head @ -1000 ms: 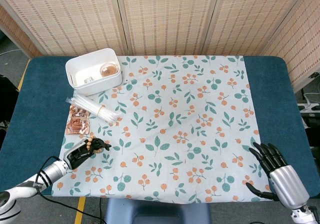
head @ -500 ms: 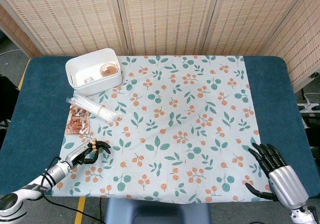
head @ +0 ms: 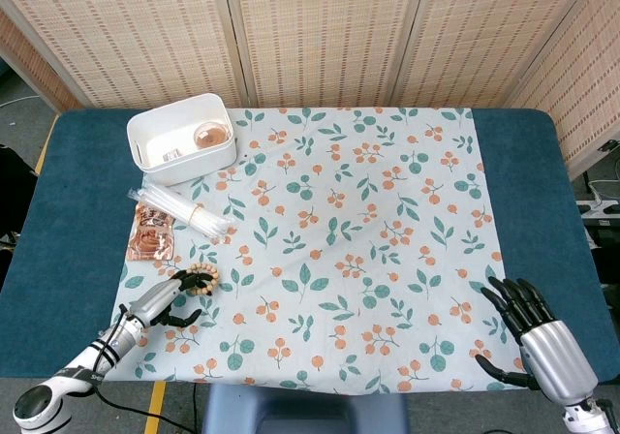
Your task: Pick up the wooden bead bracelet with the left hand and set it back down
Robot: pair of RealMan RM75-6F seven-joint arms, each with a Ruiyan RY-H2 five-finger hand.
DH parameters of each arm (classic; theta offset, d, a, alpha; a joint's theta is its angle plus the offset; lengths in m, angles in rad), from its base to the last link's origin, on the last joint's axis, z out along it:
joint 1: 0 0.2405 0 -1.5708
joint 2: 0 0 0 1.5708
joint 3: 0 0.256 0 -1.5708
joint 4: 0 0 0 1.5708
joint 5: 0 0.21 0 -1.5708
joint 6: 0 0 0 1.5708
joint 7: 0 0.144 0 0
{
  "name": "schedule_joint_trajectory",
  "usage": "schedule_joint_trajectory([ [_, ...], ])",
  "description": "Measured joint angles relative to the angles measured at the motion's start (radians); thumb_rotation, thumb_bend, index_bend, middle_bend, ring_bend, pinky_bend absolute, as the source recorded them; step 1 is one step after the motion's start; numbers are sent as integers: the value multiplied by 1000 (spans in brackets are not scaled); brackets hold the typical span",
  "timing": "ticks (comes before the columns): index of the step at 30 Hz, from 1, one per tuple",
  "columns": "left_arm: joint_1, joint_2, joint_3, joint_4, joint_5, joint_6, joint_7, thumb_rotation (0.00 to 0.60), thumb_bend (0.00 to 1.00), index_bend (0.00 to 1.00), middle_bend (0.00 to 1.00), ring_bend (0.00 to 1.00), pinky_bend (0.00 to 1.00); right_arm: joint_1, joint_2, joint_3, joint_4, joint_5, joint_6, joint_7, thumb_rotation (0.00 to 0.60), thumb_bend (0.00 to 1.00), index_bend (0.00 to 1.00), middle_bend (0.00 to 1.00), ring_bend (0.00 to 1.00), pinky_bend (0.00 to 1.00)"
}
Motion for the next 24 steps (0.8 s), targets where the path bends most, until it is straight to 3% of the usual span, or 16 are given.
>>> schedule_joint_trajectory([
  [3,27,-35,-40,4,-28,-65,73,600,464,144,227,137,78,0,0,0,0,0,-1,-1,410,200,0,0,0,0],
  [7,55,-71,-84,12,-86,-139,134,600,464,196,484,170,21,0,-1,-1,0,-2,-3,-3,411,200,0,0,0,0],
  [11,72,-99,-112,21,-121,-178,197,600,464,216,507,178,13,1,-2,-2,-1,-4,-4,-5,410,200,0,0,0,0],
  [17,111,-115,-168,3,-163,-246,289,600,463,188,409,175,16,-2,-4,2,1,0,2,-13,410,200,0,0,0,0],
  [21,185,-104,-216,-49,-141,-265,436,600,461,85,231,112,35,-9,-13,17,3,28,5,-50,409,200,0,0,0,0],
  [24,294,-105,-261,-112,-124,-266,586,600,462,10,75,20,36,-17,-23,33,-2,76,-2,-112,410,200,0,0,0,0],
])
